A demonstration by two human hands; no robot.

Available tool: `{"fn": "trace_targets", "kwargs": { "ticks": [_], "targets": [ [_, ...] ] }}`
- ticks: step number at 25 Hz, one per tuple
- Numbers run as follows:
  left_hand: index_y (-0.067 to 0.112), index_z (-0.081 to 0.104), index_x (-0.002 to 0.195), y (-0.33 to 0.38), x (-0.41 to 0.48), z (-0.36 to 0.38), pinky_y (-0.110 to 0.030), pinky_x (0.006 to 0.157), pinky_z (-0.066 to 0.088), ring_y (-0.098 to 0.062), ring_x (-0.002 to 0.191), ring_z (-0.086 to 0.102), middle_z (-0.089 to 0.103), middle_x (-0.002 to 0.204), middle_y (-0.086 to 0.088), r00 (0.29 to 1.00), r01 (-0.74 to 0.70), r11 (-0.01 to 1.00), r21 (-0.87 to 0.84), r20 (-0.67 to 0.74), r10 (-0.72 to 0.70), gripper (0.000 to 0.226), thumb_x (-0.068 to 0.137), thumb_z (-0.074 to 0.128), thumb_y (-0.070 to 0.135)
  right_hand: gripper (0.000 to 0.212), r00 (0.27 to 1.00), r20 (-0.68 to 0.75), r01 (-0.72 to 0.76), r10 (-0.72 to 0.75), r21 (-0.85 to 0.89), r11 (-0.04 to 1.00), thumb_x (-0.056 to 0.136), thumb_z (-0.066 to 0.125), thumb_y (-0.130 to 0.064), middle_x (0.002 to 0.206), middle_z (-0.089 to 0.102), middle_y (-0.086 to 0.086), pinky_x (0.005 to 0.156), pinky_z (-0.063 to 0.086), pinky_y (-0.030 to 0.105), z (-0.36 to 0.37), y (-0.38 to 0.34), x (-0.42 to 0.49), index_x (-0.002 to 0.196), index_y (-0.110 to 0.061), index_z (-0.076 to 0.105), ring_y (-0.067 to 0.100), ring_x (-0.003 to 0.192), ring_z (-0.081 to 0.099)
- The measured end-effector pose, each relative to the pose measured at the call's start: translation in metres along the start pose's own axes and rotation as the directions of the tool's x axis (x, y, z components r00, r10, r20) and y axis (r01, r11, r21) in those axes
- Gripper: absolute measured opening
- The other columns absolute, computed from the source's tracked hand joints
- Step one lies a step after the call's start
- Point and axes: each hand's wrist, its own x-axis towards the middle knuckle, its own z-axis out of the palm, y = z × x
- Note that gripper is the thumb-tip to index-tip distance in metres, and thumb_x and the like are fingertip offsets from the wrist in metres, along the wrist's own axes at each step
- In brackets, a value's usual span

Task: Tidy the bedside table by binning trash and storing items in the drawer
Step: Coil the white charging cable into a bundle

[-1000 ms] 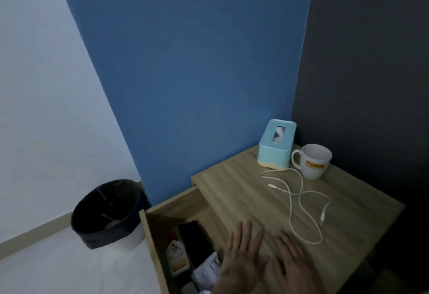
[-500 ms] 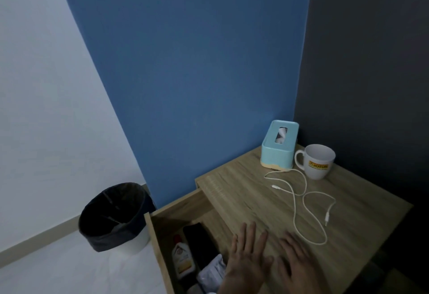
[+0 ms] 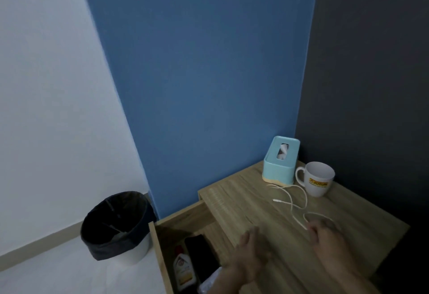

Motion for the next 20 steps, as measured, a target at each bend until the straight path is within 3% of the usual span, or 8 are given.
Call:
{"fn": "trace_targets", "kwargs": {
  "ticks": [3, 5, 7, 9, 10, 12, 15, 20],
  "targets": [
    [0.023, -0.004, 0.151, 0.059, -0.012, -0.048, -0.031, 0.119, 0.012, -0.018, 0.148, 0.008, 0.002, 0.161, 0.0, 0.976, -0.096, 0.954, -0.285, -0.215, 0.034, 0.131, 0.045, 0.036, 0.087, 0.014, 0.998, 0.032, 0.043, -0.051, 0.202, 0.978, 0.095, 0.039, -0.019, 0.092, 0.059, 0.006, 0.073, 0.044, 0.031, -0.065, -0.034, 0.014, 0.096, -0.016, 0.053, 0.02, 0.083, 0.056],
    [0.023, 0.0, 0.152, 0.1, -0.022, -0.08, -0.033, 0.12, 0.014, -0.014, 0.147, 0.009, 0.007, 0.16, 0.004, 0.934, -0.212, 0.921, -0.327, -0.345, 0.092, 0.124, 0.054, 0.049, 0.081, 0.016, 0.987, -0.073, 0.164, -0.147, 0.419, 0.893, 0.095, 0.041, -0.013, 0.082, 0.062, 0.011, 0.069, 0.046, 0.031, -0.115, -0.064, 0.011, 0.087, -0.009, 0.054, 0.022, 0.074, 0.057],
    [0.017, 0.025, 0.147, 0.133, -0.034, -0.113, -0.026, 0.112, 0.026, -0.009, 0.136, 0.029, 0.032, 0.147, 0.003, 0.885, -0.31, 0.898, -0.312, -0.439, 0.153, 0.091, 0.076, 0.066, 0.057, 0.02, 0.96, -0.177, 0.277, -0.215, 0.526, 0.804, 0.094, 0.041, -0.006, 0.072, 0.058, 0.008, 0.06, 0.043, 0.02, -0.159, -0.096, 0.003, 0.082, -0.006, 0.056, 0.012, 0.063, 0.054],
    [0.014, 0.059, 0.115, 0.155, -0.049, -0.139, -0.025, 0.09, 0.042, -0.009, 0.104, 0.055, 0.062, 0.111, 0.001, 0.864, -0.379, 0.843, -0.381, -0.473, 0.175, 0.042, 0.083, 0.063, 0.04, 0.023, 0.934, -0.241, 0.357, -0.264, 0.616, 0.702, 0.093, 0.04, -0.002, 0.067, 0.053, 0.007, 0.049, 0.04, 0.01, -0.195, -0.124, -0.001, 0.079, -0.008, 0.057, 0.006, 0.052, 0.051],
    [0.013, 0.063, 0.094, 0.163, -0.063, -0.15, -0.025, 0.078, 0.046, -0.008, 0.082, 0.061, 0.069, 0.086, 0.002, 0.859, -0.414, 0.796, -0.441, -0.48, 0.181, 0.027, 0.084, 0.06, 0.037, 0.026, 0.928, -0.253, 0.373, -0.275, 0.661, 0.651, 0.093, 0.04, 0.0, 0.066, 0.051, 0.008, 0.044, 0.038, 0.009, -0.213, -0.135, -0.002, 0.077, -0.011, 0.058, 0.007, 0.049, 0.049],
    [0.014, 0.052, 0.075, 0.179, -0.095, -0.173, -0.021, 0.055, 0.047, -0.003, 0.048, 0.055, 0.061, 0.05, 0.008, 0.844, -0.475, 0.712, -0.518, -0.495, 0.203, 0.02, 0.094, 0.053, 0.023, 0.027, 0.922, -0.235, 0.381, -0.309, 0.701, 0.603, 0.093, 0.042, -0.001, 0.066, 0.051, 0.01, 0.041, 0.036, 0.009, -0.245, -0.153, -0.007, 0.076, -0.015, 0.058, 0.011, 0.052, 0.045],
    [0.019, 0.045, 0.074, 0.21, -0.146, -0.208, -0.016, 0.032, 0.03, 0.0, 0.033, 0.035, 0.045, 0.038, 0.01, 0.789, -0.54, 0.708, -0.455, -0.567, 0.236, 0.024, 0.098, 0.048, 0.016, 0.018, 0.874, -0.192, 0.458, -0.446, 0.634, 0.623, 0.092, 0.048, -0.009, 0.062, 0.057, 0.005, 0.042, 0.038, 0.011, -0.286, -0.182, -0.026, 0.083, -0.014, 0.064, 0.014, 0.054, 0.047],
    [0.017, 0.061, 0.079, 0.243, -0.224, -0.263, -0.013, 0.032, 0.019, 0.0, 0.03, 0.024, 0.035, 0.035, 0.012, 0.762, -0.569, 0.732, -0.375, -0.576, 0.296, 0.017, 0.094, 0.055, 0.021, 0.031, 0.82, -0.206, 0.539, -0.535, 0.591, 0.6, 0.093, 0.04, 0.0, 0.034, 0.04, -0.001, 0.032, 0.021, 0.01, -0.348, -0.211, -0.063, 0.077, -0.013, 0.064, 0.001, 0.03, 0.029]
  ]
}}
